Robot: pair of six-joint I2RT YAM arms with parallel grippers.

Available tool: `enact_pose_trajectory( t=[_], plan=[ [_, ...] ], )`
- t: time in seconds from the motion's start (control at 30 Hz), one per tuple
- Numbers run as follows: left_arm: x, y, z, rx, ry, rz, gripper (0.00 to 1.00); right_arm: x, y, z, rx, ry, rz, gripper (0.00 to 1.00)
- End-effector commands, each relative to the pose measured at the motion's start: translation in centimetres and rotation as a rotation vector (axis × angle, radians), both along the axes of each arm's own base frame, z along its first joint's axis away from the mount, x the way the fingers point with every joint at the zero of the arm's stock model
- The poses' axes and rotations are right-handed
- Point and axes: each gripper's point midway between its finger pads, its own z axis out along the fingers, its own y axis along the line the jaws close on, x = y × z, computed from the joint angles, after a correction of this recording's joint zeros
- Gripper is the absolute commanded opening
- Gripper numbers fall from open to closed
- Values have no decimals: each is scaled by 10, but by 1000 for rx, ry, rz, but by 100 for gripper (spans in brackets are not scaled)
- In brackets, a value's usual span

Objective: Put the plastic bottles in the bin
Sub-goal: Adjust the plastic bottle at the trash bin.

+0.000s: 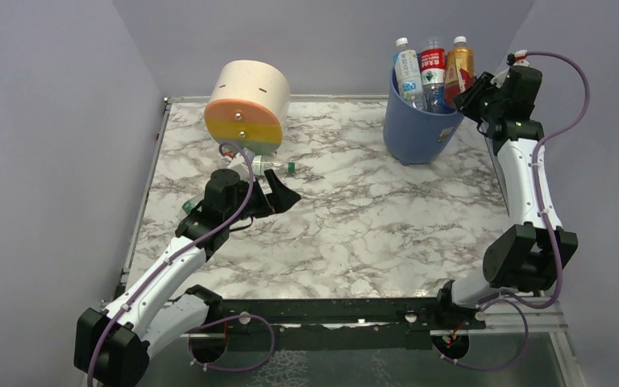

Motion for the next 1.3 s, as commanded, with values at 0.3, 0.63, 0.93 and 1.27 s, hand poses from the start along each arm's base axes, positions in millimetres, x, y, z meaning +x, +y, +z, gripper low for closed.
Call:
enact_pose_trajectory(
  t=[0.3, 0.63, 0.93, 1.27],
  plan=[
    [2, -3, 8, -6, -26, -2, 99, -12, 1, 77, -19, -174, -19, 28],
    [2, -3, 8, -6, -27, 0, 99, 26, -9, 53, -14, -133, -40, 39],
    [2, -2, 2, -1, -13, 6, 99, 44, -9, 1, -2, -35, -20, 40],
    [3, -4, 0, 2, -10, 3, 99, 21, -7, 19, -14, -73, -31, 40]
  ],
)
